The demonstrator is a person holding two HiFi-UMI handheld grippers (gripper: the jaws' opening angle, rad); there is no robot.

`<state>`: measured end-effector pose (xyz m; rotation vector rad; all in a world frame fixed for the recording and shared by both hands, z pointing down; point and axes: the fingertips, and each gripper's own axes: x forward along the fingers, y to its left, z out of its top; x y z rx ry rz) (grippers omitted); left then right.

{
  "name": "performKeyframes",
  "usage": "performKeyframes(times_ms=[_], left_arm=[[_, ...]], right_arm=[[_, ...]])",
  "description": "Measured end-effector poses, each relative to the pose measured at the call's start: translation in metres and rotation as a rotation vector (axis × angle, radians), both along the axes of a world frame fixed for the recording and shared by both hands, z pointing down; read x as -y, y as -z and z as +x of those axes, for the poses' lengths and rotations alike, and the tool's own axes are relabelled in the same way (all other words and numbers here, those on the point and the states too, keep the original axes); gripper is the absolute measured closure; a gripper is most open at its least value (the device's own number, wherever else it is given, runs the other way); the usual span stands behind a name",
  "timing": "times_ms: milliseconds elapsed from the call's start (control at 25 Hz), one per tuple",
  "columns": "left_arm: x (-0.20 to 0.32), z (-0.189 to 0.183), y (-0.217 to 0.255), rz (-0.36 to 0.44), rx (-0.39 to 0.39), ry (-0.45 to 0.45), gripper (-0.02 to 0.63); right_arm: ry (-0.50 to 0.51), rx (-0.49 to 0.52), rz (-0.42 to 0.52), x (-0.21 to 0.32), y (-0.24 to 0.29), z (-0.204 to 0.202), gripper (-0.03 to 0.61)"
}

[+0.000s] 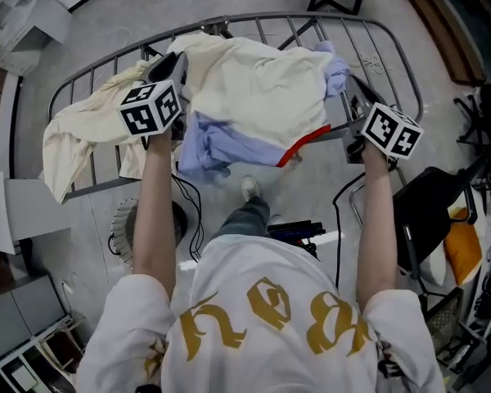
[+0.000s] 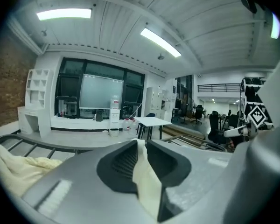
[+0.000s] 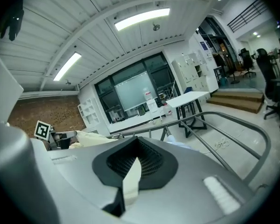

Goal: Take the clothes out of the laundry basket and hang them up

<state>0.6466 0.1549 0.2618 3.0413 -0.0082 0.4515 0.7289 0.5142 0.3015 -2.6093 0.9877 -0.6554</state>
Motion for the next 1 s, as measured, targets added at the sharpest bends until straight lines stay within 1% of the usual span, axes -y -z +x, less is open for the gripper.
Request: performKeyframes(times_ms=[120, 160, 200, 240, 480, 520, 560, 640, 680, 800, 880, 1000], left_arm=[[-0.014, -0.017, 0.003, -0.032, -0.007, -0.004, 0.538], [-0.018, -0.021, 0.002, -0.054, -0.006, -0.011, 0.499], [-0.023, -0.025, 0.002, -0.077, -0.005, -0.015, 0.442], [-0.027, -0.030, 0.002, -0.093, -0.008, -0.013, 0.422], [-0.045, -0.068, 0.006, -0.073, -0.041, 0.055, 0.423], [-0.048, -0.074, 0.008, -0.074, -0.053, 0.063, 0.431], [-0.052, -0.080, 0.011, -0.069, -0.061, 0.068, 0.463], [-0.060, -0.088, 0.016, -0.035, -0.060, 0.061, 0.577], [-0.064, -0.092, 0.019, -0.016, -0.055, 0.052, 0.611], [-0.075, -0.105, 0.024, 0.003, -0.031, 0.035, 0.611], [-0.081, -0.114, 0.023, -0.010, -0.012, 0.036, 0.611], [-0.084, -0.126, 0.019, -0.048, -0.007, 0.048, 0.611]], right_arm=[[0.007, -0.030, -0.004, -0.004, 0.007, -0.020, 0.552], [0.010, -0.036, 0.001, -0.005, 0.010, -0.027, 0.552], [0.013, -0.043, 0.009, -0.006, 0.013, -0.033, 0.552], [0.014, -0.050, 0.018, -0.006, 0.017, -0.039, 0.552], [0.028, -0.082, 0.047, -0.008, 0.030, -0.070, 0.552], [0.035, -0.088, 0.044, -0.006, 0.031, -0.074, 0.552], [0.043, -0.095, 0.039, -0.005, 0.032, -0.078, 0.552], [0.057, -0.106, 0.027, -0.002, 0.034, -0.084, 0.552], [0.064, -0.112, 0.023, -0.001, 0.035, -0.087, 0.552], [0.074, -0.128, 0.017, 0.003, 0.039, -0.095, 0.552], [0.073, -0.132, 0.015, 0.003, 0.039, -0.101, 0.553], [0.074, -0.134, 0.008, 0.005, 0.038, -0.106, 0.553]])
